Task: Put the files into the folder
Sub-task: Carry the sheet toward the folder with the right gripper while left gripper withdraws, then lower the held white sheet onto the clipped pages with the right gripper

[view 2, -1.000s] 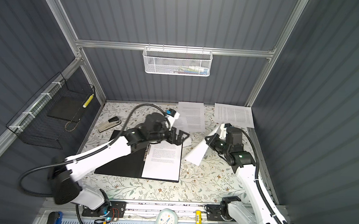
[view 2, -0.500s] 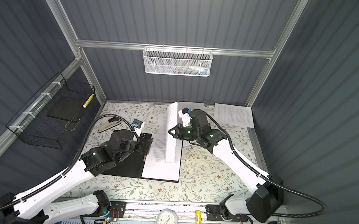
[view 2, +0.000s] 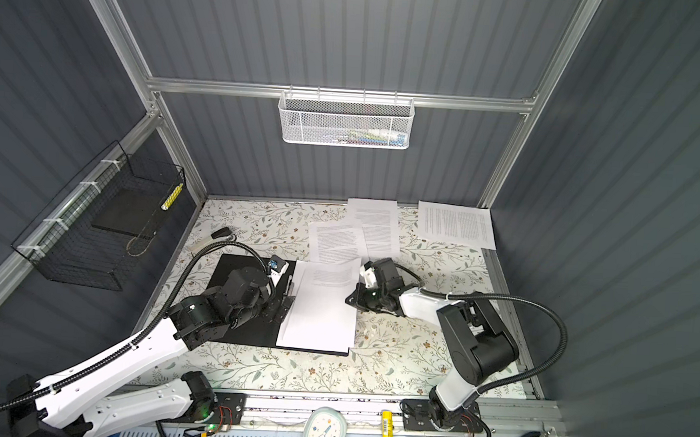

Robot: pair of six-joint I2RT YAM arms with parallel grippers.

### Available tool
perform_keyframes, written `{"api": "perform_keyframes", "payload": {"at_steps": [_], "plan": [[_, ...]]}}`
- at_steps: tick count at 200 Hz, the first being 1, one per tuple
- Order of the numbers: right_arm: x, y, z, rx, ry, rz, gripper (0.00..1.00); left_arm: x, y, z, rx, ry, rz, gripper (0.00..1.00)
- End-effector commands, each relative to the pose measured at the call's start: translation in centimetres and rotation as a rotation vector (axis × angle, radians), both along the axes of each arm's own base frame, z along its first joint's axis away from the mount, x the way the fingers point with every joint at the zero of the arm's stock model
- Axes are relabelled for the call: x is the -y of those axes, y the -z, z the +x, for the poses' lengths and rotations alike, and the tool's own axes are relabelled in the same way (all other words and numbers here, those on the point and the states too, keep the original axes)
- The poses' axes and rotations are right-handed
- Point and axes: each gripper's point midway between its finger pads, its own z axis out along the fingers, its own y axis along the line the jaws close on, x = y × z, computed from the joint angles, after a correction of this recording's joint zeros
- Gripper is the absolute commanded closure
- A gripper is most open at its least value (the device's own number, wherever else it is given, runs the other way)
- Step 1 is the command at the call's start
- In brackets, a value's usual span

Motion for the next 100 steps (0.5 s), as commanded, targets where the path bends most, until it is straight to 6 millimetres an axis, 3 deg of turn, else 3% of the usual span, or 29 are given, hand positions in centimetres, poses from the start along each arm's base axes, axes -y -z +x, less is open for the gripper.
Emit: {"api": "perform_keyframes", "payload": {"at_steps": [1,48,100], "plan": [[-0.7,-1.3,1.3,0.111,-0.009,0.017,1.0,1.5,-0.5,-1.2,-0.023,0.109,-0.045,0.0],[-0.6,-0.6,0.8,0.096,-0.016,-0.008,1.0,2.7,0.7,-1.6,-0.096,0.157,-0.039,0.0],[-1.6,-0.4,1.1,0.085,-0.013,0.001,1.0,3.0,0.8,-1.7,-0.104,0.167,-0.047,0.0]]}}
